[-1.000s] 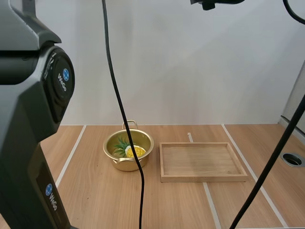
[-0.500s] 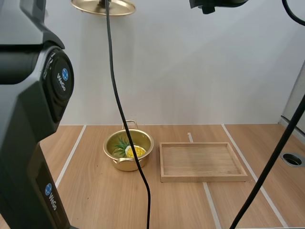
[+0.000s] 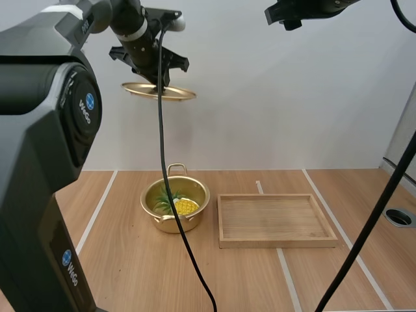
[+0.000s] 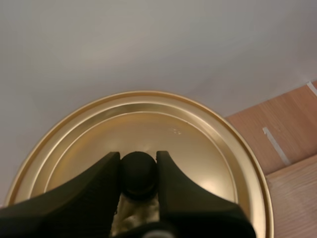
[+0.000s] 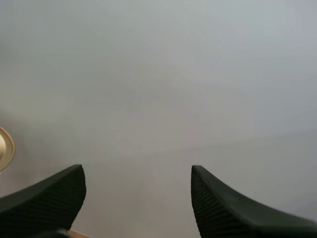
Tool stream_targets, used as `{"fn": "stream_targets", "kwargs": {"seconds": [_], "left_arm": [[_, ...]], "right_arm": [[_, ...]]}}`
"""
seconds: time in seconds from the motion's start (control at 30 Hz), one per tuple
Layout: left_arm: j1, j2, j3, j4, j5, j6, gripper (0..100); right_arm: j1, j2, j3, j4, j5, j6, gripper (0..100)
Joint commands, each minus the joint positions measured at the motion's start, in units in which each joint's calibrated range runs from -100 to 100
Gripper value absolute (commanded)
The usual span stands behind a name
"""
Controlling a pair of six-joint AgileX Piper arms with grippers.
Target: Open the pot, put the pineapple inside, and close it
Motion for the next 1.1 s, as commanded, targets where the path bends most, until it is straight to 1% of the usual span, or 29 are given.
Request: {"fn": "stream_targets", "kwargs": {"seconds": [0.0,0.17,0.27,0.5,0.6,0.9,1.07], "left_arm": [[-0.05,-0.14,5.27,-2.36,-0.39,2.69,0],[-0.05,-0.14,14.95,-4.84,0.00,5.41,0],[-0.05,-0.14,20.26,-5.87,-1.90,6.82,0],[-0.05,-0.14,31.41,-12.43,-9.55,11.57,0],[-0.05,-0.14,35.27,-14.17,-12.38,13.62,0],[-0.05,-0.14,41.39,-14.57,-20.72,17.65,0],[-0.05,-0.14,45.49,-14.57,-25.44,19.09,0]], "right_arm": [[-0.23,-0.44,-0.44,-2.30,0.05,1.24,100],[-0.23,-0.44,-0.44,-2.26,0.12,1.47,100],[-0.23,-0.44,-0.44,-2.26,1.37,1.47,100],[-0.23,-0.44,-0.44,-2.26,3.56,1.47,100],[-0.23,-0.44,-0.44,-2.80,3.55,1.47,100],[-0.23,-0.44,-0.44,-3.91,3.55,1.47,100],[-0.23,-0.44,-0.44,-4.45,3.55,2.64,100]]}}
